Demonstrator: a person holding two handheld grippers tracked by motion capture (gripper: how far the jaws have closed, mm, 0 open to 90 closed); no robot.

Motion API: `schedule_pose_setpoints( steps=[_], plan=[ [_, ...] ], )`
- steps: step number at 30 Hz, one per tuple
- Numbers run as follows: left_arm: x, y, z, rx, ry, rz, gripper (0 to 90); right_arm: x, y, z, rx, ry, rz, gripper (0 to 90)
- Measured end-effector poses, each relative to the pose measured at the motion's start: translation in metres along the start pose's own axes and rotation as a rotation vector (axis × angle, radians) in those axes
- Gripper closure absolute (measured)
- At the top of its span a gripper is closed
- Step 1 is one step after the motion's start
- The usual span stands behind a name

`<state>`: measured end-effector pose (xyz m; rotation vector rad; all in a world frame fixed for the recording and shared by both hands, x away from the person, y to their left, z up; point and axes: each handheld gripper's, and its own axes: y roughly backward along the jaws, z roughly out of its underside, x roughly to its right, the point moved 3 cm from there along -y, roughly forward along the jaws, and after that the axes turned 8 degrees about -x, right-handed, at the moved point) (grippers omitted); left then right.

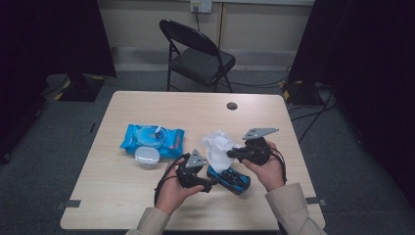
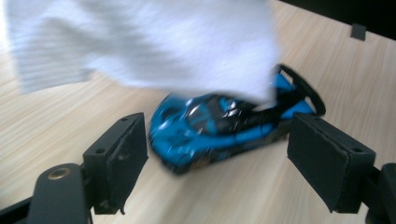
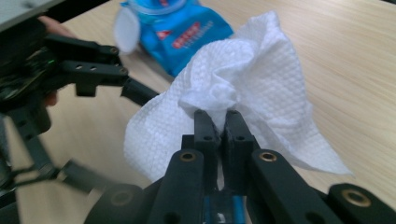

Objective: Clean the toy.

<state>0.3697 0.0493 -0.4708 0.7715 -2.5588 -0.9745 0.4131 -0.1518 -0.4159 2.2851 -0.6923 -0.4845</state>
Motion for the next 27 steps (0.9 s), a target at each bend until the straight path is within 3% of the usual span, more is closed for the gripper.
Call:
schedule_pose_setpoints(
  steps=[6, 10, 14, 18, 20, 27],
  plan=[
    [-0.010, 0.035, 0.022, 0.013, 0.031, -0.046, 20.4, -0.030, 0.007, 0.003, 0.015, 0.044, -0.041, 86.6],
    [-0.015, 0.051, 0.033, -0.012, 0.034, -0.071, 22.2, -0.046, -0.005, 0.018, 0.002, 0.054, -0.081, 86.6],
    [-0.017, 0.066, 0.040, 0.014, 0.044, -0.079, 24.7, -0.061, -0.024, 0.029, -0.031, 0.082, -0.116, 86.5],
    [-0.017, 0.064, 0.043, 0.012, 0.032, -0.073, 26.1, -0.077, -0.047, 0.038, -0.069, 0.115, -0.153, 86.3],
    [-0.017, 0.060, 0.046, 0.000, 0.043, -0.047, 29.0, -0.084, -0.058, 0.042, -0.084, 0.133, -0.169, 86.0],
    [-0.020, 0.035, 0.063, -0.080, 0.019, -0.021, 35.2, -0.088, -0.082, 0.053, -0.127, 0.150, -0.173, 79.9]
  ],
)
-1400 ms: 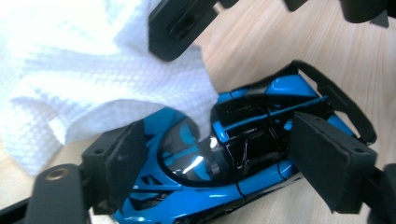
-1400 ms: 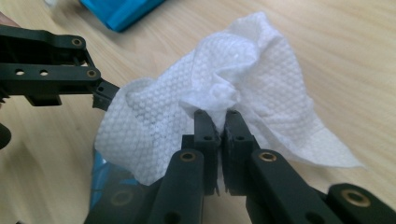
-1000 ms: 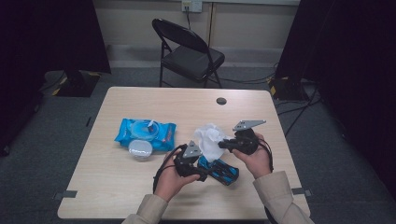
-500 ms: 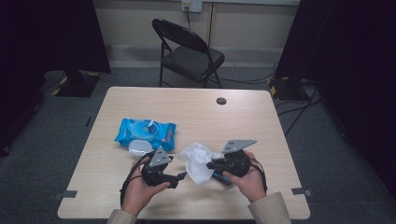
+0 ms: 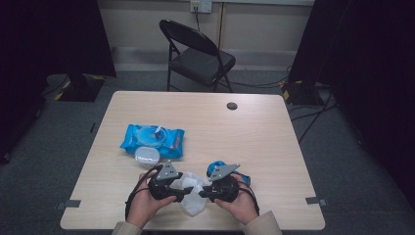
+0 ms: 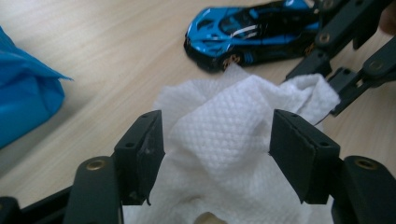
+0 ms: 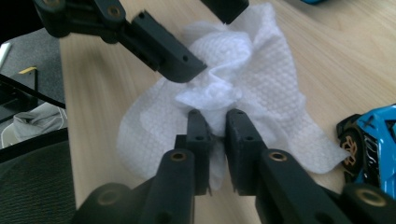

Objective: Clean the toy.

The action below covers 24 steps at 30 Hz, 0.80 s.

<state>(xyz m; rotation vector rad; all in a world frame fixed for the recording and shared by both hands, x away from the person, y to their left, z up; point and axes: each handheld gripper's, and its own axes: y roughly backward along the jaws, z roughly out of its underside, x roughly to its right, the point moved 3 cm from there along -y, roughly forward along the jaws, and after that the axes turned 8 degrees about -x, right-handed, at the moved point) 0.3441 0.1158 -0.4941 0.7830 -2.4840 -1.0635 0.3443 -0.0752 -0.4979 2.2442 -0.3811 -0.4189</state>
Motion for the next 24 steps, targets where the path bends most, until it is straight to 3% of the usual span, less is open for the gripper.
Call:
schedule_pose_setpoints(
  steps=[10, 14, 16, 18, 20, 22, 24],
  plan=[
    [-0.001, -0.025, 0.010, -0.071, -0.015, -0.012, 34.0, 0.014, 0.006, 0.005, 0.025, -0.034, 0.030, 60.4],
    [0.000, -0.027, 0.011, -0.075, -0.055, -0.033, 35.9, 0.016, 0.010, 0.004, 0.027, -0.021, 0.058, 52.6],
    [0.000, -0.026, 0.011, -0.069, -0.054, -0.031, 37.7, 0.019, 0.014, 0.003, 0.050, -0.032, 0.064, 46.4],
    [0.002, -0.025, 0.011, -0.071, -0.061, -0.021, 44.8, 0.023, 0.020, 0.001, 0.073, -0.043, 0.081, 44.0],
    [0.003, -0.023, 0.011, -0.085, -0.065, -0.013, 58.5, 0.029, 0.026, -0.002, 0.093, -0.046, 0.114, 38.4],
    [0.003, -0.022, 0.011, -0.087, -0.061, -0.013, 61.4, 0.034, 0.030, -0.004, 0.109, -0.054, 0.144, 33.9],
    [0.002, -0.018, 0.013, -0.107, -0.034, -0.008, 74.6, 0.041, 0.033, -0.005, 0.119, -0.070, 0.174, 30.0]
  ],
)
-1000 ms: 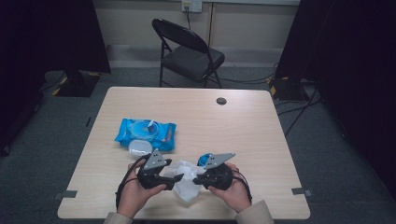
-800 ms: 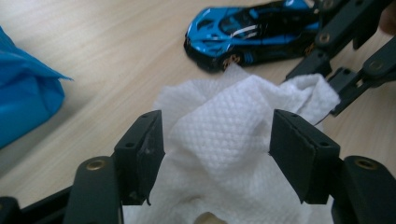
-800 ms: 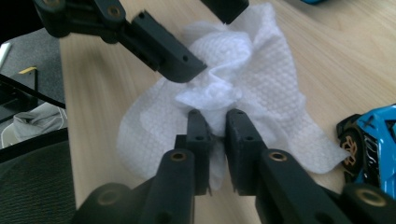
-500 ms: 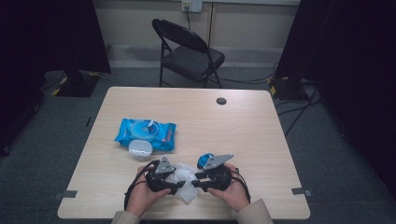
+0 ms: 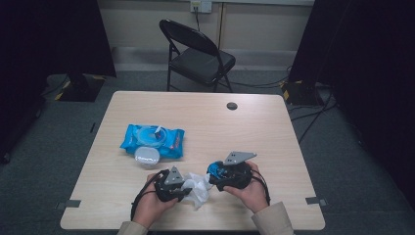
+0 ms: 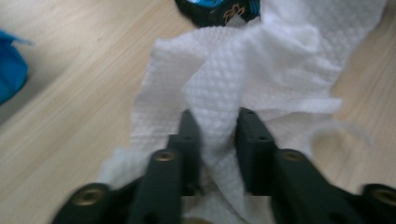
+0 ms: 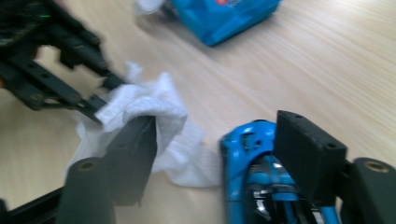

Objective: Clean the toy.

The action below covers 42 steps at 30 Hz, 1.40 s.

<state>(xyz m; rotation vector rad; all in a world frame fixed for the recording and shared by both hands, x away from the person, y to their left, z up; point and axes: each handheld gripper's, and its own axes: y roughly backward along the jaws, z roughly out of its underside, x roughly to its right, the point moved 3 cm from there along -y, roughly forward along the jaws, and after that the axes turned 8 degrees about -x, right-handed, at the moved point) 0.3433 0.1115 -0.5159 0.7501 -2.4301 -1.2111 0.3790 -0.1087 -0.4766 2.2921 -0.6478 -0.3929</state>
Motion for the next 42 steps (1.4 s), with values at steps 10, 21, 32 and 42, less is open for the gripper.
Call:
schedule_pose_setpoints(
  steps=[10, 21, 32, 42],
  plan=[
    [-0.010, 0.007, 0.006, -0.020, 0.077, 0.025, 84.9, 0.015, -0.012, 0.000, -0.029, -0.062, -0.004, 27.0],
    [-0.008, 0.021, 0.001, 0.022, 0.101, 0.028, 83.4, -0.002, -0.011, 0.005, -0.064, -0.010, -0.021, 29.6],
    [-0.013, 0.023, -0.005, 0.097, 0.090, -0.007, 47.1, -0.007, -0.017, 0.006, -0.080, 0.007, -0.029, 30.5],
    [-0.002, 0.008, -0.014, 0.100, 0.086, 0.011, 36.1, -0.011, -0.023, 0.008, -0.101, 0.023, -0.034, 31.2]
  ],
)
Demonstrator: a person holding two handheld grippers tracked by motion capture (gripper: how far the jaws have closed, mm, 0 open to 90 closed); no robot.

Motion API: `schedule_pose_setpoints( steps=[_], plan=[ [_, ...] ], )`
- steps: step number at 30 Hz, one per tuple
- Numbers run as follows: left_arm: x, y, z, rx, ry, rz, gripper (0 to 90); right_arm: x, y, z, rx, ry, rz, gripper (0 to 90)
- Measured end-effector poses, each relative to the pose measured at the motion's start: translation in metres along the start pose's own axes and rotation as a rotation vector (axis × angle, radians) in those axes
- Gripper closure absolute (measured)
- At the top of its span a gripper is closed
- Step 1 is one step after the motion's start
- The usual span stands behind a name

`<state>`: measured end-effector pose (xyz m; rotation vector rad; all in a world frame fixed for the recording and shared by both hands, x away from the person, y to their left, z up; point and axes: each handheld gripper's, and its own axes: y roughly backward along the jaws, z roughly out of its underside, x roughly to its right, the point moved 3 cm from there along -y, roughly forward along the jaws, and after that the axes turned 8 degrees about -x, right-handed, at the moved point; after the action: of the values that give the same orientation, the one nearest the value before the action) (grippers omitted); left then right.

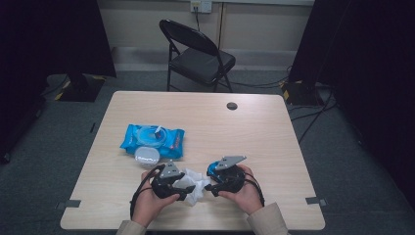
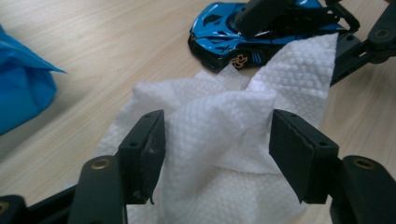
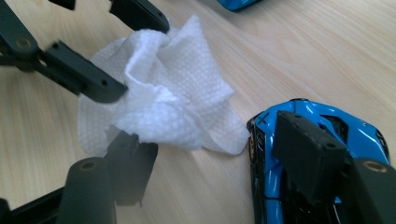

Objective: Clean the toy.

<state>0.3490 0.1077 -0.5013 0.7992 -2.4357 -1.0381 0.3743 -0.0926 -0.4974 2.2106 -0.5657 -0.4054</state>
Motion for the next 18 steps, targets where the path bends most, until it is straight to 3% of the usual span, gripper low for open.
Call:
schedule_pose_setpoints(
  steps=[3, 6, 7, 8, 11, 15, 18],
  plan=[
    [0.000, -0.008, 0.002, -0.030, -0.002, -0.024, 34.0, -0.001, -0.001, -0.001, 0.003, 0.004, -0.001, 31.1],
    [0.000, -0.015, 0.004, -0.049, 0.000, -0.033, 38.4, -0.002, -0.001, -0.003, -0.002, 0.011, -0.004, 31.3],
    [0.000, -0.017, 0.006, -0.073, -0.012, -0.044, 44.3, -0.003, -0.001, -0.003, -0.004, 0.014, -0.004, 31.2],
    [0.000, -0.017, 0.007, -0.065, -0.024, -0.061, 52.3, -0.003, 0.000, -0.004, -0.005, 0.018, 0.000, 31.1],
    [0.000, -0.012, 0.007, -0.100, -0.014, -0.043, 76.0, -0.001, 0.007, -0.006, 0.013, 0.014, 0.012, 30.1],
    [-0.005, -0.006, 0.011, -0.118, 0.015, -0.032, 81.6, 0.015, 0.019, -0.005, 0.055, -0.044, 0.058, 25.4],
    [-0.010, 0.000, 0.015, -0.135, 0.040, -0.032, 82.4, 0.027, 0.022, -0.003, 0.048, -0.074, 0.082, 23.5]
  ],
)
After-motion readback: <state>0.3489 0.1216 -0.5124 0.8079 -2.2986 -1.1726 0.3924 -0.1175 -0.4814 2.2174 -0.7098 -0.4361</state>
